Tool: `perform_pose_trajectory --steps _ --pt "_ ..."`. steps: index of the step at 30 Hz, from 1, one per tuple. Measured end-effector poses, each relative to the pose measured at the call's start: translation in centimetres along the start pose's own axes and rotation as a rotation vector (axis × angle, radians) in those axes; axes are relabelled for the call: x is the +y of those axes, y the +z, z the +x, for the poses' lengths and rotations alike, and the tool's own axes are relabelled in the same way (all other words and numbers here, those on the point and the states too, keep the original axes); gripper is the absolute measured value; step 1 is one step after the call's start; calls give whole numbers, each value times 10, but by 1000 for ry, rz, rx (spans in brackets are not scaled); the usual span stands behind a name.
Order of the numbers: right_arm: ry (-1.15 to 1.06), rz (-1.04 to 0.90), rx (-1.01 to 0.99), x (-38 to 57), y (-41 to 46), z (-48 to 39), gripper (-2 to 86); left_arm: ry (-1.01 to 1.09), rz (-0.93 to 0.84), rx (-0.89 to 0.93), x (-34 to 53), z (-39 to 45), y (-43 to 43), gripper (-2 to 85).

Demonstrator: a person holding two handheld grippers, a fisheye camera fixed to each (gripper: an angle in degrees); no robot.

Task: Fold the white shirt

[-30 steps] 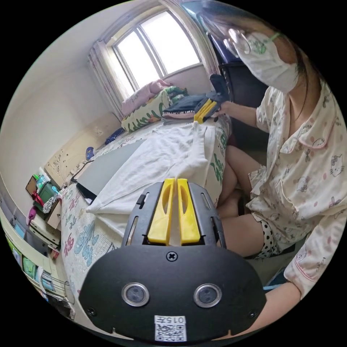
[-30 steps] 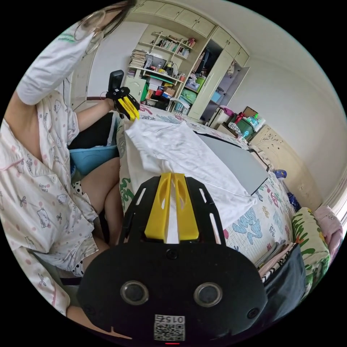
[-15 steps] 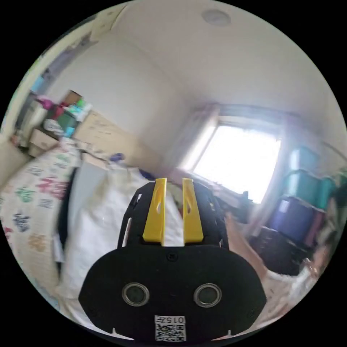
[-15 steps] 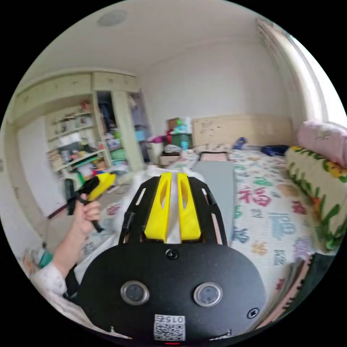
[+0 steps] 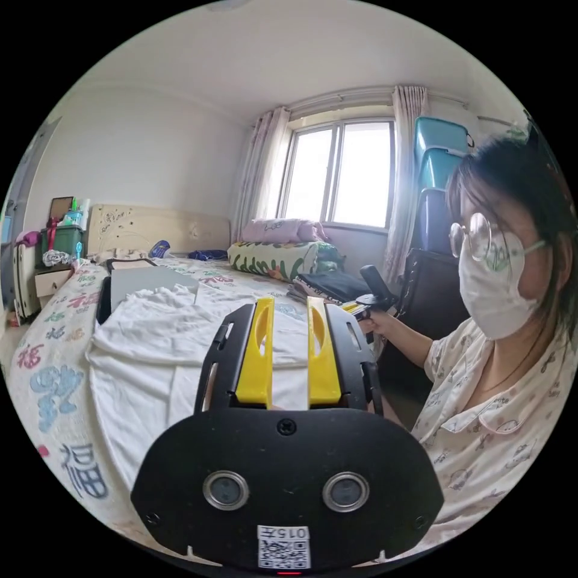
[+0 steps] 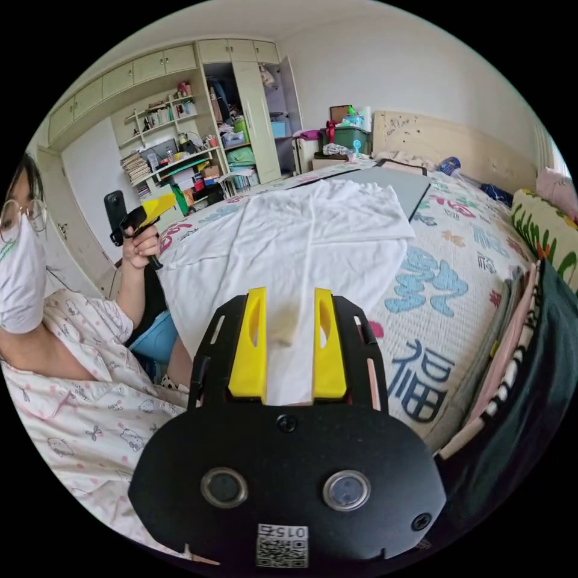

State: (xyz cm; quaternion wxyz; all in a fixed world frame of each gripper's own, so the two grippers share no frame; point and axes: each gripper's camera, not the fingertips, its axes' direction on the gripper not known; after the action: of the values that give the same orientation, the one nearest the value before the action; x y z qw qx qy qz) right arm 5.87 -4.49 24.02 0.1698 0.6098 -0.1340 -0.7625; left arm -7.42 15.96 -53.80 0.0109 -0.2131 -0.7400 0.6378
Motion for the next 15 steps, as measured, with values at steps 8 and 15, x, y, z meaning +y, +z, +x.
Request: perform_pose_trajectory --steps 8,15 --pt "34 -29 38 25 -12 -3 101 -72 -47 0 63 68 59 98" --pt "37 49 -56 45 -46 -8 24 -9 -80 -40 63 111 84 113"
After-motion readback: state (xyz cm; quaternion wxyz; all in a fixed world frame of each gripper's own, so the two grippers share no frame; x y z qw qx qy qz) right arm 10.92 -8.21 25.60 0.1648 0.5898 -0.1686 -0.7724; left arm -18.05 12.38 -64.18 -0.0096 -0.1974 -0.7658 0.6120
